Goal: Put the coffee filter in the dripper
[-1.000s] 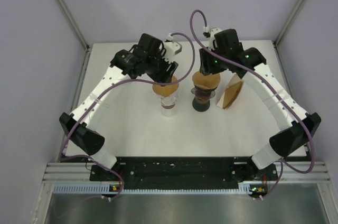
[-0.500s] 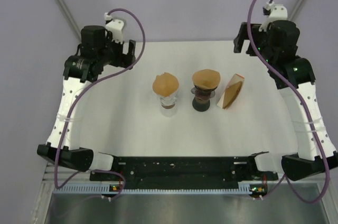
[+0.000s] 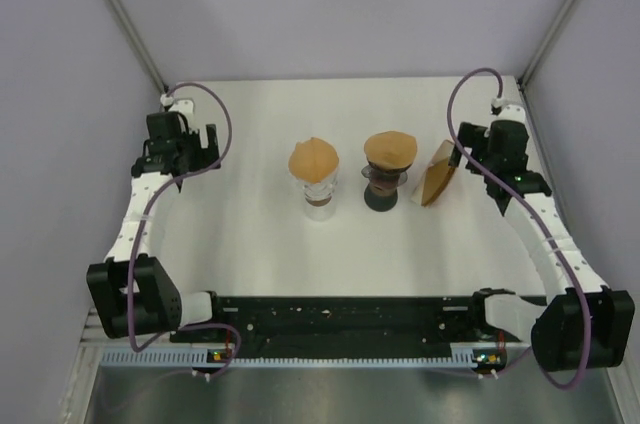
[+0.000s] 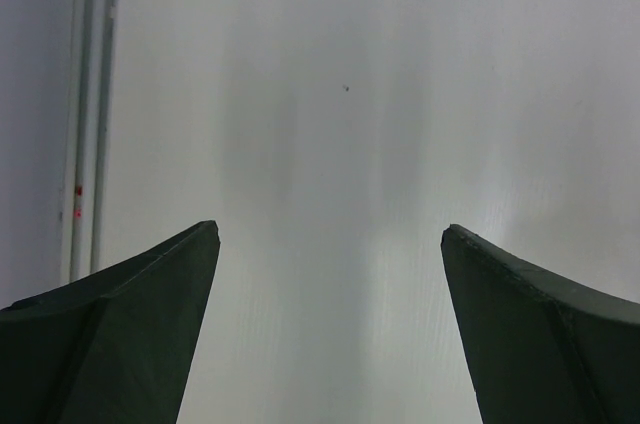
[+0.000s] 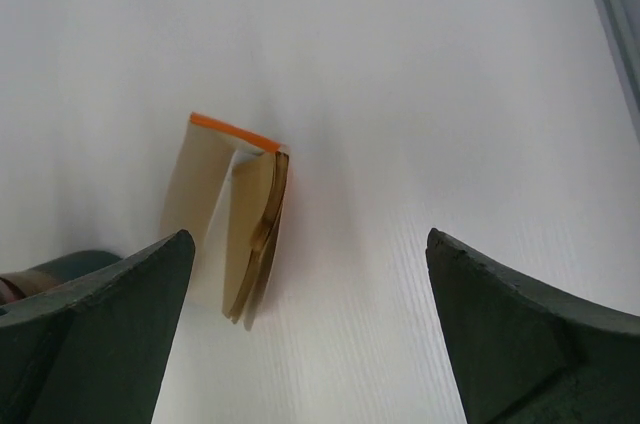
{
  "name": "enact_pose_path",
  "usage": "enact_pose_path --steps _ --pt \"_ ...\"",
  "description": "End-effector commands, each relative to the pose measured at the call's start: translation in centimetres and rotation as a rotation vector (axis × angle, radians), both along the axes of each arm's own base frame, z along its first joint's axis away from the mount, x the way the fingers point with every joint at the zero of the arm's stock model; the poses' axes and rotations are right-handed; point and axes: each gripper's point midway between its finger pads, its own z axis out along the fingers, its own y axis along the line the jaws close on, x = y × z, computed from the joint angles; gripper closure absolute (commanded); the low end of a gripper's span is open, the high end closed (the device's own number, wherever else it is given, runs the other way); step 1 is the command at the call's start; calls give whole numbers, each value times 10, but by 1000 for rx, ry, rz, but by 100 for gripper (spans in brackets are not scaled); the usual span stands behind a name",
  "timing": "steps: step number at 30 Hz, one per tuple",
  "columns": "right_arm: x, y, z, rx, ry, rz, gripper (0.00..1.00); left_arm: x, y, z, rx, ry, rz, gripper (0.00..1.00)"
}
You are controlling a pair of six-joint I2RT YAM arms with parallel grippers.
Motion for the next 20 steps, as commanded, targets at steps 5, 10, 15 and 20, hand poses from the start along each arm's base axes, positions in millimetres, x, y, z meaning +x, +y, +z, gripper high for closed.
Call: enact_pose_path --steps 5,10,15,20 --pt "6 -4 2 14 -264 -18 1 13 -4 -14 -52 -206 34 1" --pt "5 -3 -13 23 -289 -15 1 10 -5 -43 -60 -180 35 1" --pt "4 -2 -22 22 -290 -9 1 9 -10 -63 -78 -136 11 1" --pt "2 -4 -26 15 -292 -18 1 10 -13 -65 -101 -167 20 1"
